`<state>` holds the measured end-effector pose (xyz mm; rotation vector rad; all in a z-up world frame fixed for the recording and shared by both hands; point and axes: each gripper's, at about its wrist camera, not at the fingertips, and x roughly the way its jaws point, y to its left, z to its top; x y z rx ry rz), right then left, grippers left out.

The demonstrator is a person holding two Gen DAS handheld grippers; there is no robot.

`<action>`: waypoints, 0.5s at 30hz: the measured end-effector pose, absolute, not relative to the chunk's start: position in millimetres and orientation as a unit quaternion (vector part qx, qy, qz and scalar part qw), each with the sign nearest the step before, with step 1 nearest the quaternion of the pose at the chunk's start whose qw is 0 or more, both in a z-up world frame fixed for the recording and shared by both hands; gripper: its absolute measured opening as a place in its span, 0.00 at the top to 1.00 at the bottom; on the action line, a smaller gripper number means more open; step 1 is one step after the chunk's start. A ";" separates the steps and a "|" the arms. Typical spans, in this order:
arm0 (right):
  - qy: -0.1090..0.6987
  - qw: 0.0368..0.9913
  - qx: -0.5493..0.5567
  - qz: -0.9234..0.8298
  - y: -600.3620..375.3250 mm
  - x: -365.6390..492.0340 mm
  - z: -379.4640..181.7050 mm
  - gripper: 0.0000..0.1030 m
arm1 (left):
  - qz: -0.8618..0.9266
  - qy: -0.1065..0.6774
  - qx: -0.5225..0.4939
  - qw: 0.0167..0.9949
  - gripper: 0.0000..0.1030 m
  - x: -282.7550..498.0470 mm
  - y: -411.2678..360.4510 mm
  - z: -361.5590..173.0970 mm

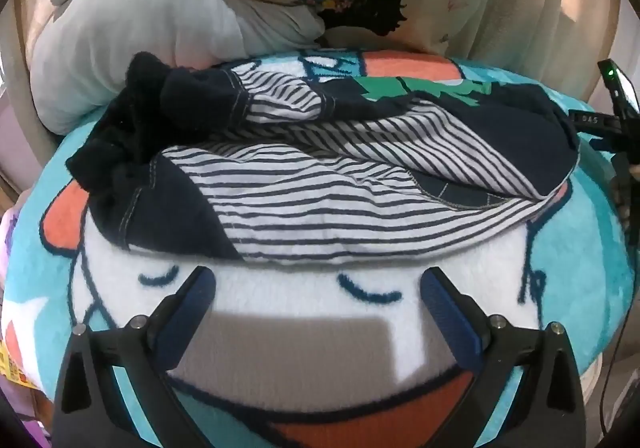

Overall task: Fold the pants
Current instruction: 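Move both grippers toward the crumpled navy striped pants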

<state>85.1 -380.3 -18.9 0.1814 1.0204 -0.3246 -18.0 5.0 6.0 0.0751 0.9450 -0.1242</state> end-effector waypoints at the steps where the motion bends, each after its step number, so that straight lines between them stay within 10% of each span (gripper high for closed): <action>1: 0.485 0.856 0.087 -0.155 -379.8 84.6 -19.2 0.00 | -0.064 0.452 0.031 0.889 0.03 -19.9 5.8 8.5; 15: 0.335 0.919 0.144 -0.152 -323.6 -16.7 38.4 0.11 | -0.070 0.411 0.005 0.909 0.03 -32.7 23.4 33.2</action>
